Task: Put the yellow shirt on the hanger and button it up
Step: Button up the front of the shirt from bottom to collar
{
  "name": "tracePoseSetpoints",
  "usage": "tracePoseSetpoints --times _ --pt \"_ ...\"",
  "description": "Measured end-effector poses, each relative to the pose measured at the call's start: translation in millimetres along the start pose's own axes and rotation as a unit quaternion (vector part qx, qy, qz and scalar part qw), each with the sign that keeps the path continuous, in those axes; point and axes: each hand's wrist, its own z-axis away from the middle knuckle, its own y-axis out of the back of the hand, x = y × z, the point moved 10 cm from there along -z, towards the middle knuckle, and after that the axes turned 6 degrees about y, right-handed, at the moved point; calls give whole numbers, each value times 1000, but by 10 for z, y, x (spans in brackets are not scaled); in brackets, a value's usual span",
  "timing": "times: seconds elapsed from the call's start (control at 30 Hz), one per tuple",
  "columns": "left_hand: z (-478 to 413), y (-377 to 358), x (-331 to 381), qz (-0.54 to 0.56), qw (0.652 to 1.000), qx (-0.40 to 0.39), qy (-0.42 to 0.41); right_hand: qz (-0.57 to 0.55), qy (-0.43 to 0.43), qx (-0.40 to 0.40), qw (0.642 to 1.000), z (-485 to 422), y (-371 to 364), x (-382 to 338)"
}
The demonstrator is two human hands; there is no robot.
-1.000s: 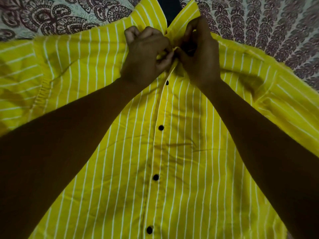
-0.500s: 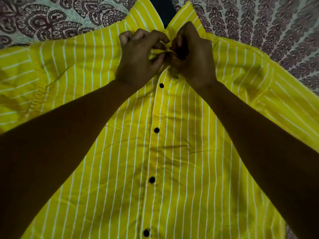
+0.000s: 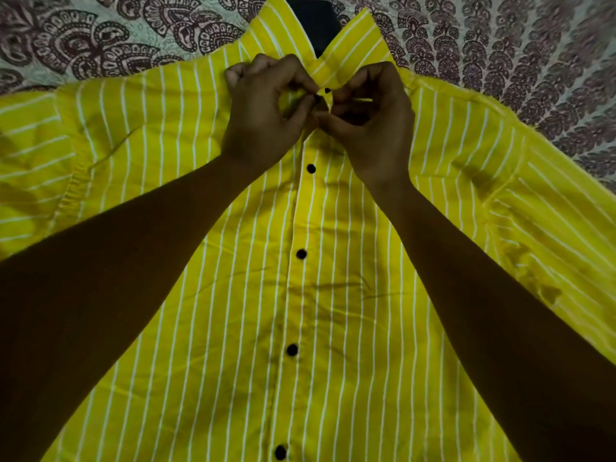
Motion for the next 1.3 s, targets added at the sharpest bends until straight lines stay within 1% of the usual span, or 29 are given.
tracePoseSetpoints --times 0.07,0.2,0.3,0.43,0.53,0.63,0.8,1.07,1.3 --pt "-1 8 -3 1 1000 3 0 -19 -10 -11 1000 -24 10 12" --pt "2 -22 18 7 1000 -13 -10 -4 -12 -34 999 -61 -46 -5" --pt "11 -47 31 -1 1000 -22 -21 -14 -34 -16 999 -69 -36 45" --pt "15 -47 -23 12 1000 -22 -3 -37 -61 -10 997 -16 -16 122" --pt "7 -5 -25 3 1000 0 -5 -53 -64 26 996 -4 -5 108" --pt "7 12 -71 24 1000 6 16 -25 -44 62 997 -2 -20 16" --pt "-4 52 -152 71 996 15 47 6 1 79 997 7 -70 -107" --pt "-12 29 -200 126 991 8 49 12 36 105 994 62 -74 -156" --pt "-12 41 -250 159 984 17 79 33 77 81 993 2 -110 -240"
